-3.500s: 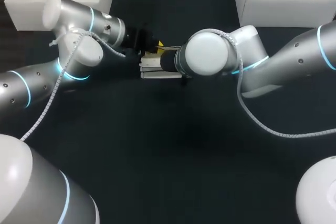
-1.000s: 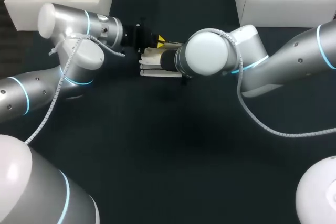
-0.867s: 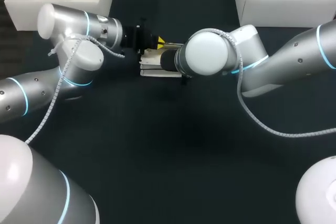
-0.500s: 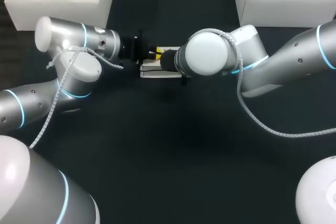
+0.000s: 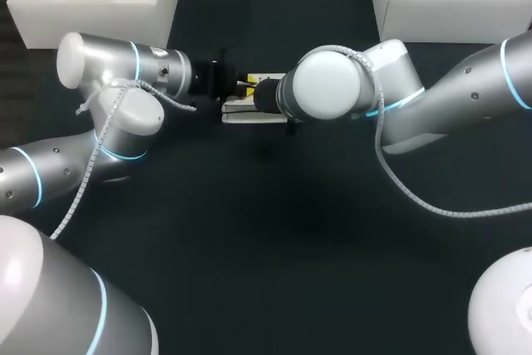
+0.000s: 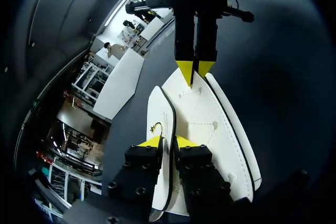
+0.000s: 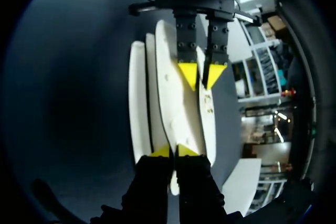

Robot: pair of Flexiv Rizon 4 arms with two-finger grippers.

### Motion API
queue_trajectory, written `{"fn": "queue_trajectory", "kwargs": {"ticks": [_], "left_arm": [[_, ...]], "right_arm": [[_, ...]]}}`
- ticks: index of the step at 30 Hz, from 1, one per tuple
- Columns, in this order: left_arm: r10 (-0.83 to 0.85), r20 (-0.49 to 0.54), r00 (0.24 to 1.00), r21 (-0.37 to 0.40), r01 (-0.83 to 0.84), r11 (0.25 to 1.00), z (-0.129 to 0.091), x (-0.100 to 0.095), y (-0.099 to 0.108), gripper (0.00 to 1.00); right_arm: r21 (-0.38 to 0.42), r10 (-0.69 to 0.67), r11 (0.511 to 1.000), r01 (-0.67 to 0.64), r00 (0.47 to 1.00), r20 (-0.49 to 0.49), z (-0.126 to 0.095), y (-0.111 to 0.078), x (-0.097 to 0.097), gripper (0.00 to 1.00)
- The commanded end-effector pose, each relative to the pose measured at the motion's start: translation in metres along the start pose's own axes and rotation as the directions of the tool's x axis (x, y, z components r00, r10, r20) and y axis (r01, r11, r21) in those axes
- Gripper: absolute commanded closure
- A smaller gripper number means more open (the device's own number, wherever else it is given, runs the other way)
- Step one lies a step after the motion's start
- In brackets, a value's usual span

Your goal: Pick up the bag, open it, inspect its contents, close it, and place it on the opposite side

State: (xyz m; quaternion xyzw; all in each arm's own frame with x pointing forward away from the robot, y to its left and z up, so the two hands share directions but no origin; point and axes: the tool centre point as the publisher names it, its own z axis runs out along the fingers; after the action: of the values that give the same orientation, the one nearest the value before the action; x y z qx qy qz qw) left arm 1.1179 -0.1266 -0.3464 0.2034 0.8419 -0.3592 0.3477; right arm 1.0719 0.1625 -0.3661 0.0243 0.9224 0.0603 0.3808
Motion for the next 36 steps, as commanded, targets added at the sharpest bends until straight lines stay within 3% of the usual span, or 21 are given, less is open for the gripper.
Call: {"fn": "queue_trajectory", "kwargs": {"ticks": [1,5,9,21,27,36], "left_arm": [[0.013,0.012,1.0,0.004,-0.013,1.0,0.002,-0.003,-0.004,0.76],[0.031,0.005,1.0,0.0,-0.031,1.0,0.007,-0.006,-0.008,0.79],[0.042,-0.011,0.999,-0.018,-0.042,0.999,0.012,-0.005,-0.007,1.0],[0.021,-0.011,1.0,-0.076,-0.021,0.997,0.01,-0.004,0.008,1.0],[0.055,-0.002,0.998,0.009,-0.055,0.998,0.002,-0.002,-0.004,1.0],[0.104,-0.046,0.994,0.01,-0.103,0.995,0.001,0.004,0.001,1.0]], "right_arm": [[-0.002,0.001,1.0,-0.001,1.0,0.003,0.001,0.0,0.0,1.0],[-0.002,0.001,1.0,-0.001,1.0,0.003,0.001,0.0,0.0,1.0],[-0.002,0.001,1.0,-0.001,1.0,0.003,0.001,0.0,0.0,1.0],[-0.002,0.001,1.0,-0.001,1.0,0.003,0.001,0.0,0.0,1.0],[-0.002,0.001,1.0,-0.001,1.0,0.003,0.001,0.0,0.0,1.0],[-0.002,0.001,1.0,-0.001,1.0,0.003,0.001,0.0,0.0,1.0]]}}
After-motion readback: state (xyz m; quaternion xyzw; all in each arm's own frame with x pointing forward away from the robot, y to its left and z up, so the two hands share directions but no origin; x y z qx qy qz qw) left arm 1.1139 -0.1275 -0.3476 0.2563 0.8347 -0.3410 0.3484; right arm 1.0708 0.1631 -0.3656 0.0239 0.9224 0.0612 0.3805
